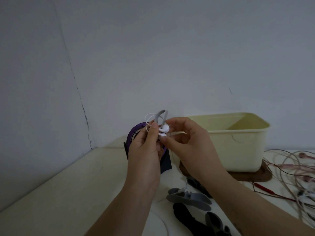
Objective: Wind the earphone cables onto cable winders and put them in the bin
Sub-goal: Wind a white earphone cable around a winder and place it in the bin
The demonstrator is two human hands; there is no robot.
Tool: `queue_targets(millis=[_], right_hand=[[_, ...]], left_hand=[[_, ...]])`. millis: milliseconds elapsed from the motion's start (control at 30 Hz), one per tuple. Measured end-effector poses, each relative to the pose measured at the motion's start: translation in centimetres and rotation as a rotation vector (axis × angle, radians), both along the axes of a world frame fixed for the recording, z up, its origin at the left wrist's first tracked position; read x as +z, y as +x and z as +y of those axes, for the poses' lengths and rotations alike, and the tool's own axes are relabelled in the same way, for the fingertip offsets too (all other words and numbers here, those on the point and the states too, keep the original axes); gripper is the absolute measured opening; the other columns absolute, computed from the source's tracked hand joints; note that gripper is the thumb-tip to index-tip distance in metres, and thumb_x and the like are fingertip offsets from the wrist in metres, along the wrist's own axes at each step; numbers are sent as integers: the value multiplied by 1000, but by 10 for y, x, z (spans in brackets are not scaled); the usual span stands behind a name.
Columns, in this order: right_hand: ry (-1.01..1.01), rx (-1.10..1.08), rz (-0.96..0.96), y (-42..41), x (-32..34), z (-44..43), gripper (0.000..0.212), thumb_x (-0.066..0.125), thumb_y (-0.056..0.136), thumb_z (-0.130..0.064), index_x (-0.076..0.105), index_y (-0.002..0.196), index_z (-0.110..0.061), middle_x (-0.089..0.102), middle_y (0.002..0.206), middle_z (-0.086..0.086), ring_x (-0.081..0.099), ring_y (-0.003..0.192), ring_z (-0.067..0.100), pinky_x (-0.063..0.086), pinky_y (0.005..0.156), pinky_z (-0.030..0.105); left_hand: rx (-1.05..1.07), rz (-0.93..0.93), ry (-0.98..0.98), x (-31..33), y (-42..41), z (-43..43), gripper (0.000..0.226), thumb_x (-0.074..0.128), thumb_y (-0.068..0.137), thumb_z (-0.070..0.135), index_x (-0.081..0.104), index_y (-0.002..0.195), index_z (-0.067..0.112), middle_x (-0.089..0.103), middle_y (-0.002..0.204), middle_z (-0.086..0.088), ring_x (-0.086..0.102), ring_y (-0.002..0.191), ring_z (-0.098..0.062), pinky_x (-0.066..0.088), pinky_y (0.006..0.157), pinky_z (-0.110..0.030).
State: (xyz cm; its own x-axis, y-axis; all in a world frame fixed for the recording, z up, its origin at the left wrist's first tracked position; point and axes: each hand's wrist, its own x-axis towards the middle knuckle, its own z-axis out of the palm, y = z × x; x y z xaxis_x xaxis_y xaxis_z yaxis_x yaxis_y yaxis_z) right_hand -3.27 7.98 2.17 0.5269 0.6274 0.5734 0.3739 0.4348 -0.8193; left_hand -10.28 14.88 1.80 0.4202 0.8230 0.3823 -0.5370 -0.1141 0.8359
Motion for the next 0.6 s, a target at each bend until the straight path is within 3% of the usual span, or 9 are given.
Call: queue_targets(millis=[167, 300, 433, 500, 600], right_hand=[[41, 18, -52, -2, -2, 0, 20, 70, 83, -5, 70, 97, -18, 73, 80, -1, 70, 74, 9, 53, 69, 14], [52, 48, 16, 1, -3, 2, 16, 70, 82, -6, 73, 94, -16, 74, 79, 0, 69, 71, 9, 54, 69, 17], [17, 40, 1, 4, -1, 1, 13, 69, 83, -7, 73, 92, -15, 74, 74, 0, 70, 69, 10, 57, 72, 21], [-3, 9, -37, 8, 1, -1, 13, 69, 83, -7, 73, 90, -17, 74, 75, -2, 70, 70, 8, 56, 72, 20], [-13, -28, -67, 15, 5, -3, 10, 71, 82, -9, 73, 85, -18, 74, 75, -4, 69, 70, 7, 53, 66, 14]], left_hand=[[-12, -12, 6, 2, -1, -3, 25, 48, 98, 26, 67, 87, 13, 62, 59, 10, 54, 49, 1, 45, 55, -13], [-19, -16, -15, 2, 0, -8, 25, 46, 99, 23, 64, 85, 12, 59, 52, 13, 53, 45, 4, 43, 50, -9], [-32, 25, -33, 0, 2, -5, 34, 47, 98, 29, 71, 77, 17, 58, 61, 5, 49, 48, 1, 44, 56, -14], [-71, 75, -21, 1, 0, -2, 32, 47, 97, 32, 73, 83, 18, 66, 76, -1, 56, 59, -3, 47, 66, -20], [-98, 197, 86, 1, -5, 3, 23, 50, 95, 32, 69, 106, 25, 74, 98, 7, 68, 93, -3, 47, 83, -24]])
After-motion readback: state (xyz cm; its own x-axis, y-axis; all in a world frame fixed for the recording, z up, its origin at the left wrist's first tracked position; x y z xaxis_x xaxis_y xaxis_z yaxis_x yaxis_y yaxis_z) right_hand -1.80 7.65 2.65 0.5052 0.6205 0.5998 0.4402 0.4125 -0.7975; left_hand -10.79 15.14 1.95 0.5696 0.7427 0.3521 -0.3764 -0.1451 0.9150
